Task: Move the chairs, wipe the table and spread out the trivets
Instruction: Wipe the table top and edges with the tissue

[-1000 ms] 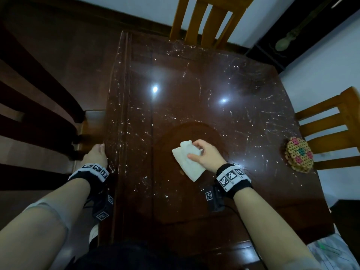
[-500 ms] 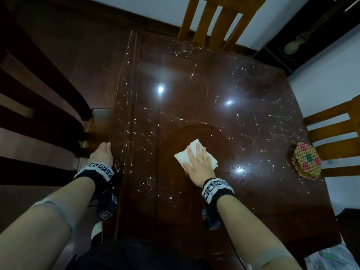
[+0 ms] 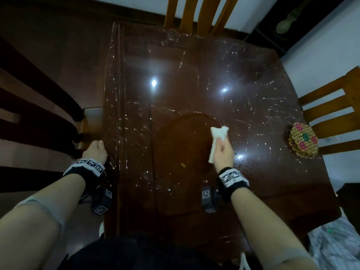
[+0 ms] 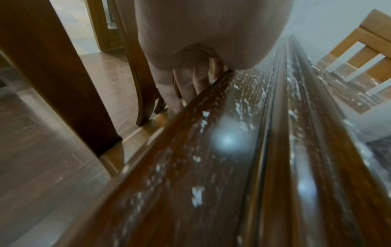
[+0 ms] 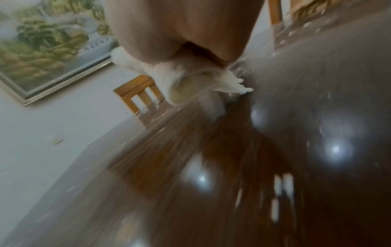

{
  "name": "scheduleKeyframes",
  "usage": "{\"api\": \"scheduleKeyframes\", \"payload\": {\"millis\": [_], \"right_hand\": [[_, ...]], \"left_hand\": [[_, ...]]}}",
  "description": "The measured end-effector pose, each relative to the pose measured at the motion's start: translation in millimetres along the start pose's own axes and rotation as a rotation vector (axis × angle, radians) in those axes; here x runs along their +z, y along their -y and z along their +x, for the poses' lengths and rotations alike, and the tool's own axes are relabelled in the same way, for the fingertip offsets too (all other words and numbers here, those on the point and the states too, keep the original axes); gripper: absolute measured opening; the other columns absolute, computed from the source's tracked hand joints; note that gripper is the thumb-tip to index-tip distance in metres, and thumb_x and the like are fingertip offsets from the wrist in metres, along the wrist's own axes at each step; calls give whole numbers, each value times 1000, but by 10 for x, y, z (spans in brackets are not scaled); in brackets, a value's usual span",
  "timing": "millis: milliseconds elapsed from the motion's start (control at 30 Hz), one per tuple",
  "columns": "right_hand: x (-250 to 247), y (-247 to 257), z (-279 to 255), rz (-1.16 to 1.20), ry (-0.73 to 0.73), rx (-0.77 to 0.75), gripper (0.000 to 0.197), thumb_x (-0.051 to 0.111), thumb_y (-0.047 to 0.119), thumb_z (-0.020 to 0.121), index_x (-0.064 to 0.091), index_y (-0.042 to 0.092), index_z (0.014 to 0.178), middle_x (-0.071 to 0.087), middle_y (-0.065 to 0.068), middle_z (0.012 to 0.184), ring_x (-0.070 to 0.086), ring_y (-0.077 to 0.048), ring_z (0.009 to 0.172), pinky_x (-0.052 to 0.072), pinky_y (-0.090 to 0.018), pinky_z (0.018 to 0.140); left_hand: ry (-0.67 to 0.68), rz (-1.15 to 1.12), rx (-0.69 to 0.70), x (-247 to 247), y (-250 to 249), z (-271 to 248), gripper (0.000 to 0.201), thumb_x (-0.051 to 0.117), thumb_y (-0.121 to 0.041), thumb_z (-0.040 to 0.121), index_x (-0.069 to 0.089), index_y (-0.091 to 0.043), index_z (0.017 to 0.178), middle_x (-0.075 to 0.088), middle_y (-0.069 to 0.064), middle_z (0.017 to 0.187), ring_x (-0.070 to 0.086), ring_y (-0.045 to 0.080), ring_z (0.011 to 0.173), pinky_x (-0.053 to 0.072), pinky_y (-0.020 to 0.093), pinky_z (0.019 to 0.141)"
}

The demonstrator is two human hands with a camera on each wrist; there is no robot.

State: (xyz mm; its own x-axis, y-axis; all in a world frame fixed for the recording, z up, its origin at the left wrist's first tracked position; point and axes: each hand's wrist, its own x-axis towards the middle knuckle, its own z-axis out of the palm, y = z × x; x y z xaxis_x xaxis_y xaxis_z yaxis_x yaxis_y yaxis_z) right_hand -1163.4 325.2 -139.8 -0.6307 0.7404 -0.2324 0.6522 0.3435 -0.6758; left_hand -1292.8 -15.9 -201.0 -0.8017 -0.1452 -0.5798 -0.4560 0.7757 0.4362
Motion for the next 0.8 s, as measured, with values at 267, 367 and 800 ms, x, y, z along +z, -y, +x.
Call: {"api": "scheduleKeyframes", "payload": {"millis": [267, 367, 800], "right_hand": [[-577, -593, 796, -431, -36, 353, 53, 23, 34, 103, 19, 16, 152, 10, -13, 160, 14, -30, 145, 18, -47, 116], [-495, -677, 816, -534, 2, 375, 56, 16, 39, 104, 5, 19, 154, -6, -11, 162, -6, -23, 149, 4, -43, 119], [363, 56, 1135, -786, 261, -340, 60, 12, 42, 99, 16, 19, 154, 1, -15, 161, -5, -29, 148, 8, -47, 119]], "left_hand": [[0, -2, -48, -43, -290, 325, 50, 21, -31, 105, 43, 4, 133, 44, 27, 136, 42, 44, 124, 33, 46, 103], [-29, -4, -55, 39, -370, 378, 44, 22, -27, 105, 45, 5, 125, 47, 30, 128, 45, 46, 117, 34, 47, 99], [-99, -32, -16, 94, -404, 283, 42, 22, -25, 105, 35, 0, 136, 44, 32, 132, 42, 48, 120, 32, 46, 98]]}}
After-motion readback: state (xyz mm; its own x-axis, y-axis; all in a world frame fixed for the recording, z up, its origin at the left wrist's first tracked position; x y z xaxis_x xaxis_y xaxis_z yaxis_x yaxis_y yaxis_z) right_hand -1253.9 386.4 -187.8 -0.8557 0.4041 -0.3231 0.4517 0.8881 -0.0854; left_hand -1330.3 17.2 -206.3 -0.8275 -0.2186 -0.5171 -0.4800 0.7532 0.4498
